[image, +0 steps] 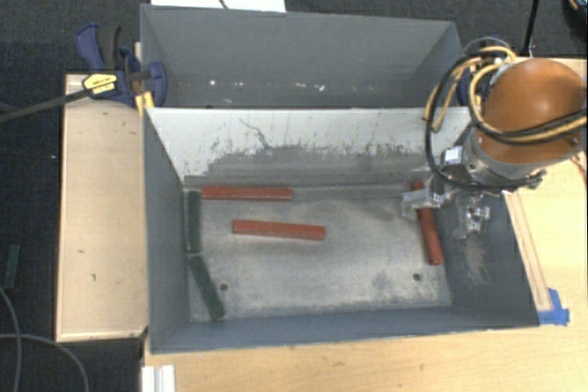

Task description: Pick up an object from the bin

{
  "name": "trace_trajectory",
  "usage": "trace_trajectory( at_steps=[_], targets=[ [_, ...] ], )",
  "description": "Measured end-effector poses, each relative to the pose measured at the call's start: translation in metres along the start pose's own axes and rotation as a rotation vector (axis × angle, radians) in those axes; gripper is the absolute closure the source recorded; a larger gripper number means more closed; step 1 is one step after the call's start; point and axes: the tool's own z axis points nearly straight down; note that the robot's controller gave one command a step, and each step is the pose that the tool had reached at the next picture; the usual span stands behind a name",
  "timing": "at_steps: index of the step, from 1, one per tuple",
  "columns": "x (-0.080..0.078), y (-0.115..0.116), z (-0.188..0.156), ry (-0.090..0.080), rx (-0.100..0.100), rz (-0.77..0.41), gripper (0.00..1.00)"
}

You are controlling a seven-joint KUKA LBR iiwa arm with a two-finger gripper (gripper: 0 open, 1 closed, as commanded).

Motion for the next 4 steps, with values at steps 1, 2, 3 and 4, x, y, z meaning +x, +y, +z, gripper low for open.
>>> trace_trajectory(
  at_steps=[1, 2, 3, 4],
  targets=[
    [-0.026, 0.003, -0.006, 0.005, 0.005, -0.143, 0.00],
    [-0.039, 0.005, 0.031, 0.006, 0.002, -0.307, 0.00],
    [-0.036, 0.027, 0.031, 0.008, -0.002, -0.516, 0.00],
    [-0.036, 0.027, 0.031, 0.008, -0.003, -0.510, 1.00]
  ],
)
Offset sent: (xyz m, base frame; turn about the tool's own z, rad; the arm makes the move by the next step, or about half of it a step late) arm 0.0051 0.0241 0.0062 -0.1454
